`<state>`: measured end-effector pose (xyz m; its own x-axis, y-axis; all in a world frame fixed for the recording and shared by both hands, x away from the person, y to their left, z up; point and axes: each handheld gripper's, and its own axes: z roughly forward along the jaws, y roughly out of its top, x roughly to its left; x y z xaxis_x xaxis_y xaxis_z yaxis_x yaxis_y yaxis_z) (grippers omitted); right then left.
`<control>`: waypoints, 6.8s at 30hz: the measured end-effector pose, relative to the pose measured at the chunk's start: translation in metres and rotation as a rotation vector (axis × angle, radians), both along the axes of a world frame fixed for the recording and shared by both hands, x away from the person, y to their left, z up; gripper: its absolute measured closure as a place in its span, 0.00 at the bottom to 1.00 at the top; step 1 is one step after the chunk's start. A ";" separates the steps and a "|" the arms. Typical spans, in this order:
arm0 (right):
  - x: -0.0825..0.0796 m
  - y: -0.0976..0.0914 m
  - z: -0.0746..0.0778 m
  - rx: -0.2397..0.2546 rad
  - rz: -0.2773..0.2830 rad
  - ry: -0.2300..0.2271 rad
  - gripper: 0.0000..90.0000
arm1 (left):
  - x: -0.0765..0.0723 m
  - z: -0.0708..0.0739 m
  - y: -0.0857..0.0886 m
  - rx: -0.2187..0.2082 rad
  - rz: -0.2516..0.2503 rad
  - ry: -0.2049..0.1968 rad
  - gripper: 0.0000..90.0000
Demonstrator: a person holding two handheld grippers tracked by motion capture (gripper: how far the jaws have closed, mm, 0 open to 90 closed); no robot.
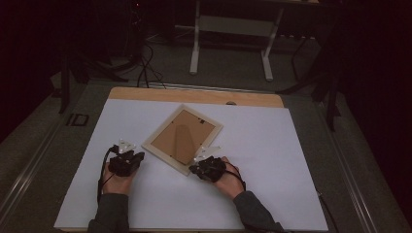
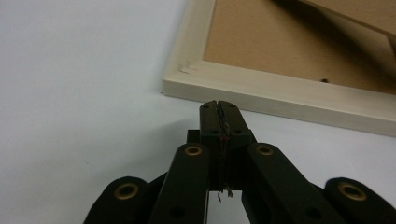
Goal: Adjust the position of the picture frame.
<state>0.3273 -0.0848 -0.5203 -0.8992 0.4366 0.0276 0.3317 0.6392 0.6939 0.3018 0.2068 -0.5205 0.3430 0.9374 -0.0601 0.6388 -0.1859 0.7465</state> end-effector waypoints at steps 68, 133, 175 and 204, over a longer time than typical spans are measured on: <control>0.114 -0.022 0.003 -0.037 -0.357 -0.063 1.00 | 0.006 -0.014 -0.048 0.114 -0.089 0.027 1.00; 0.109 -0.117 -0.002 -0.036 -0.612 0.067 1.00 | 0.024 -0.014 -0.066 0.027 -0.116 0.058 1.00; 0.055 -0.135 -0.006 0.018 -0.577 0.088 1.00 | 0.017 -0.013 -0.061 0.020 -0.133 0.082 1.00; 0.034 -0.134 -0.011 0.077 -0.583 0.073 1.00 | 0.030 -0.013 -0.056 0.014 -0.091 0.074 1.00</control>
<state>0.3615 -0.2191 -0.5313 -0.5064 0.8522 0.1318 0.6615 0.2859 0.6933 0.3316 0.1511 -0.5338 0.4221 0.9034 -0.0759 0.6720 -0.2556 0.6951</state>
